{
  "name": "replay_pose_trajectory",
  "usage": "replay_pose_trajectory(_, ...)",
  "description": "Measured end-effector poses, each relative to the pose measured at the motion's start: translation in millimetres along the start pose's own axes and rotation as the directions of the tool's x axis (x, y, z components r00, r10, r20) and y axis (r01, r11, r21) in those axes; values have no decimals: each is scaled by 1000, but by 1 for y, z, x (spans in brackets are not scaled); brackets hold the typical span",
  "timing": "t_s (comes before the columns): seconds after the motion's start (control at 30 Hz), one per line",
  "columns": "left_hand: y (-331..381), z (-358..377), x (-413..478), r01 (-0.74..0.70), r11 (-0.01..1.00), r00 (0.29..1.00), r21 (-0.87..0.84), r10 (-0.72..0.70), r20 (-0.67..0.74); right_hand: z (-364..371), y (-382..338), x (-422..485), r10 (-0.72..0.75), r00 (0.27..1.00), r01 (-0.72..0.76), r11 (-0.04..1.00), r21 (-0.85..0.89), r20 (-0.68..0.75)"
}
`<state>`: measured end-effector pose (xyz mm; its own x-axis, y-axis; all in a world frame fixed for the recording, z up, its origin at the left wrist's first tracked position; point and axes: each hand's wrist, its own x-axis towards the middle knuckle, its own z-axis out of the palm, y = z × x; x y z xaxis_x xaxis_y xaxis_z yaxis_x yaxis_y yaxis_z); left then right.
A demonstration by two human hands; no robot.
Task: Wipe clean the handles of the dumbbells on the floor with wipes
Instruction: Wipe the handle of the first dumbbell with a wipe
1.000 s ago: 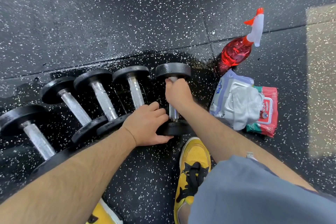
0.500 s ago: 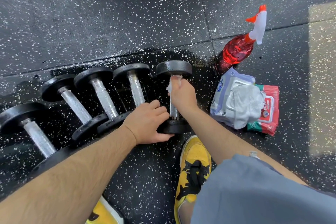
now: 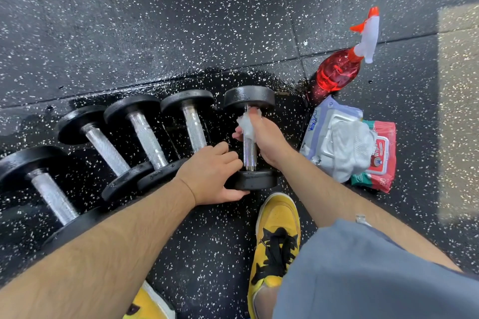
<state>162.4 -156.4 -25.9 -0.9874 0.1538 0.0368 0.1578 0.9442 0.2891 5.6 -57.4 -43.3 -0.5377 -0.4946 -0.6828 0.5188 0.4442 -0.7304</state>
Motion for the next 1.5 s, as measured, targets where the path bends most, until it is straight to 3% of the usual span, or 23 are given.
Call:
replay_pose_trajectory(0.07,-1,1,0,-5,1000,1000,-7,5,2,-2,3,-5,-6,1000,6,1000,-21,-13)
replay_pose_trajectory(0.17,-2,1,-2,-7,1000,1000,-25,7,-3,2,2,-11,-52,998,44,958,-282,-21)
replay_pose_trajectory(0.27,-2,1,-2,-6,1000,1000,-14,6,3,8,-5,-10,-108,993,50,722,-690,-41)
replay_pose_trajectory(0.33,-2,2,-2,-3,1000,1000,-8,4,5,18,-12,-12,-82,983,-65,671,-739,-161)
replay_pose_trajectory(0.43,-2,1,-1,0,1000,1000,-20,0,3,30,-10,-11,-186,961,-97,469,-878,-206)
replay_pose_trajectory(0.5,-1,0,-1,4,1000,1000,-21,-4,2,29,-5,-11,-218,961,-44,492,-870,-172)
replay_pose_trajectory(0.6,-1,-2,-1,0,1000,1000,-13,0,7,13,-2,-15,-206,974,80,702,-707,-94)
replay_pose_trajectory(0.73,-1,-3,0,-3,1000,1000,-18,3,-2,-2,-7,-25,-235,968,127,755,-644,-85)
replay_pose_trajectory(0.83,0,-2,-1,-1,1000,1000,-19,1,-6,4,-7,-32,-248,963,113,719,-686,-101)
replay_pose_trajectory(0.97,-1,0,-1,0,999,1000,-39,-1,-19,16,-2,-33,-344,931,39,428,-903,-123)
replay_pose_trajectory(1.0,-2,0,-1,0,999,1000,-43,-1,-20,18,-1,-31,-337,932,16,402,-916,-132)
replay_pose_trajectory(1.03,-1,1,-1,0,999,1000,-45,-1,-17,21,-1,-28,-310,939,-1,429,-903,-148)
replay_pose_trajectory(1.13,-2,1,-2,-5,999,1000,-33,4,-14,26,-6,-18,-142,974,-29,695,-718,-176)
replay_pose_trajectory(1.23,-2,1,-2,0,1000,1000,-23,0,-14,19,-7,-8,-72,986,-22,843,-537,-153)
replay_pose_trajectory(1.37,-2,2,-2,-3,999,1000,-34,3,-18,5,1,-11,-48,998,53,969,-240,28)
replay_pose_trajectory(1.5,-2,1,-2,1,999,1000,-32,-1,-22,-9,3,-16,39,982,-74,980,184,185)
